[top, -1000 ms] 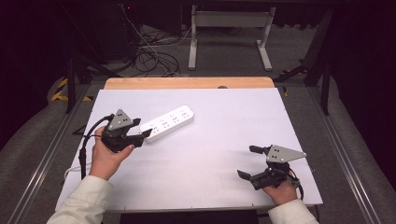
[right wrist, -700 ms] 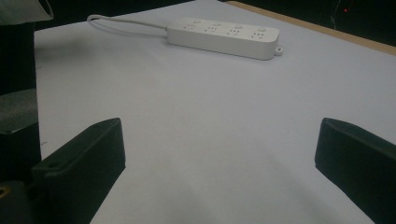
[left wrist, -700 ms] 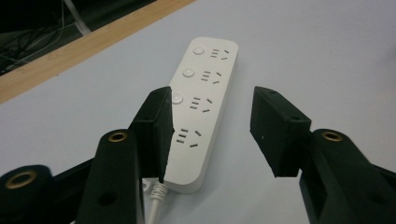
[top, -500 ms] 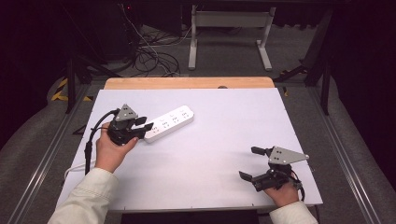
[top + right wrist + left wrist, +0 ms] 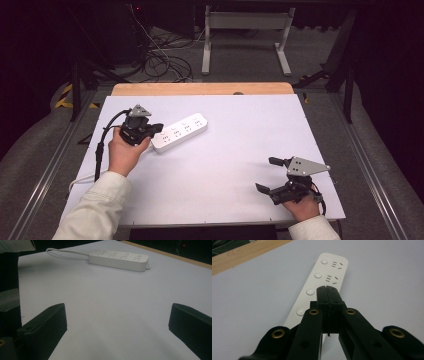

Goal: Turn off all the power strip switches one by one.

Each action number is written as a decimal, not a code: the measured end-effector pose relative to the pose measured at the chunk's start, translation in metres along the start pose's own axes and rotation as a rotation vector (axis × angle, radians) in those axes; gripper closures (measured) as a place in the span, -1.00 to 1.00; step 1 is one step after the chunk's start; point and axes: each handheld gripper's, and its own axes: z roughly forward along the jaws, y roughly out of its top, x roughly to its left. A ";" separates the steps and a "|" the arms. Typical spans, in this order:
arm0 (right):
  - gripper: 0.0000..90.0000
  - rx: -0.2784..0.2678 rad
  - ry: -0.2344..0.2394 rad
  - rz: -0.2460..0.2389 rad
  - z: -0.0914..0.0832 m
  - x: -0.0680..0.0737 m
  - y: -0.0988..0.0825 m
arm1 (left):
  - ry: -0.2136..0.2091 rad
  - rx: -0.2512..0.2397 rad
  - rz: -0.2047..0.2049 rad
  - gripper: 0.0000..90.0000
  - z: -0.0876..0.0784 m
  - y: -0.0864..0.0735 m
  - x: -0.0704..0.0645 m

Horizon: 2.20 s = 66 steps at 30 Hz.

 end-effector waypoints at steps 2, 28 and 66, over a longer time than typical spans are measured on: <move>-0.95 -0.003 0.005 0.004 0.000 0.000 0.000 | -0.007 0.009 -0.029 1.00 0.006 0.001 0.004; -0.95 0.001 -0.002 0.005 0.000 0.000 0.000 | 0.082 0.121 -0.067 1.00 0.053 -0.007 0.023; -0.95 0.001 0.006 -0.002 0.000 0.001 0.000 | 0.142 0.152 -0.052 1.00 0.065 -0.011 0.012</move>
